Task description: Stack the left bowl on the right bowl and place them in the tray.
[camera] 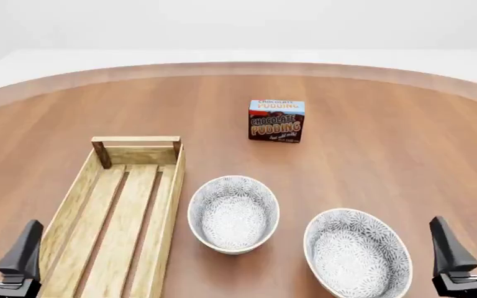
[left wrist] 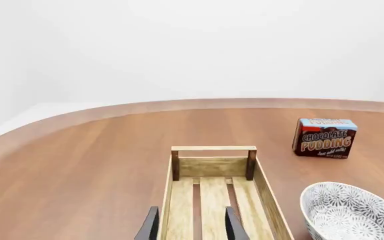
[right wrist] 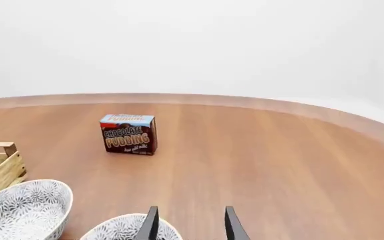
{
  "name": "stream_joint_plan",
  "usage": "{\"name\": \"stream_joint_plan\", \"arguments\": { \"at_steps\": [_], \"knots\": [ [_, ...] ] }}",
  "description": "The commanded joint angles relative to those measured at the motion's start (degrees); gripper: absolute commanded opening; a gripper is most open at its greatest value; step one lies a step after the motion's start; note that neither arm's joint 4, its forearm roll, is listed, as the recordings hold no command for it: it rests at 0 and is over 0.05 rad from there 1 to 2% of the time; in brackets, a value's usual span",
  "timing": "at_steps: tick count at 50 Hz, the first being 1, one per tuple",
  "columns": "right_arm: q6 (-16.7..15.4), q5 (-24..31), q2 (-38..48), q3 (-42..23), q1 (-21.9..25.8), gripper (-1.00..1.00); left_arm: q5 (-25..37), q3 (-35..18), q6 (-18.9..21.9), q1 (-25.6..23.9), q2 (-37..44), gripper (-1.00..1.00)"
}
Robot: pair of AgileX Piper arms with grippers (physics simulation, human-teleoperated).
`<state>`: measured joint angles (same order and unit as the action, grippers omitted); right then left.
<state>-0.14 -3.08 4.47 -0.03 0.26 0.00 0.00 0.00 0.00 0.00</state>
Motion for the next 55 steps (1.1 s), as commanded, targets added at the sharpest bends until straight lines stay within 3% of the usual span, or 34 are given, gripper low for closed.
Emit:
{"name": "stream_joint_plan", "arguments": {
  "at_steps": [1, 7, 14, 18, 21, 23, 24, 26, 28, 33, 35, 38, 40, 42, 45, 52, 55],
  "knots": [
    [0.17, -10.35, 14.7, 0.02, -0.86, 1.0, 0.0, 0.0, 0.0, 0.0, 0.0, 1.0],
    [-1.38, -11.41, 16.75, 0.03, -1.59, 1.0, 0.0, 0.0, 0.0, 0.0, 0.0, 1.0],
    [-3.16, -6.34, 9.89, -0.04, -2.4, 1.0, 0.0, 0.0, 0.0, 0.0, 0.0, 1.0],
    [-6.18, -3.83, 9.66, -2.28, -0.86, 1.0, 0.0, 0.0, 0.0, 0.0, 0.0, 1.0],
    [-6.21, -3.18, 11.59, -4.06, 0.73, 1.0, 0.0, 0.0, 0.0, 0.0, 0.0, 1.0],
    [-6.88, -3.34, 15.75, -6.77, 3.07, 1.0, 0.0, 0.0, 0.0, 0.0, 0.0, 1.0],
    [-8.75, -1.87, 18.95, -10.64, 5.71, 1.0, 0.0, 0.0, 0.0, 0.0, 0.0, 1.0],
    [-9.47, -1.07, 20.57, -12.53, 6.65, 1.0, 0.0, 0.0, 0.0, 0.0, 0.0, 1.0],
    [-13.0, 2.19, 25.24, -19.4, 9.59, 1.0, 0.0, 0.0, 0.0, 0.0, 0.0, 1.0],
    [-15.85, 5.24, 35.65, -28.43, 13.57, 1.0, 0.0, 0.0, 0.0, 0.0, 0.0, 1.0],
    [-18.59, 7.08, 41.5, -32.48, 15.34, 1.0, 0.0, 0.0, 0.0, 0.0, 0.0, 1.0],
    [-18.07, 9.35, 45.2, -36.99, 17.85, 1.0, 0.0, 0.0, 0.0, 0.0, 0.0, 1.0],
    [-19.64, 11.6, 49.02, -41.09, 18.91, 1.0, 0.0, 0.0, 0.0, 0.0, 0.0, 1.0],
    [-18.23, 13.69, 52.39, -45.27, 20.07, 1.0, 0.0, 0.0, 0.0, 0.0, 0.0, 1.0],
    [-19.98, 15.43, 57.02, -49.36, 20.59, 1.0, 0.0, 0.0, 0.0, 0.0, 0.0, 1.0],
    [-18.66, 21.45, 65.1, -59.01, 23.53, 1.0, 0.0, 0.0, 0.0, 0.0, 0.0, 1.0],
    [-15.59, 24.1, 68.01, -63.12, 26.05, 1.0, 0.0, 0.0, 0.0, 0.0, 0.0, 1.0]
  ]
}}
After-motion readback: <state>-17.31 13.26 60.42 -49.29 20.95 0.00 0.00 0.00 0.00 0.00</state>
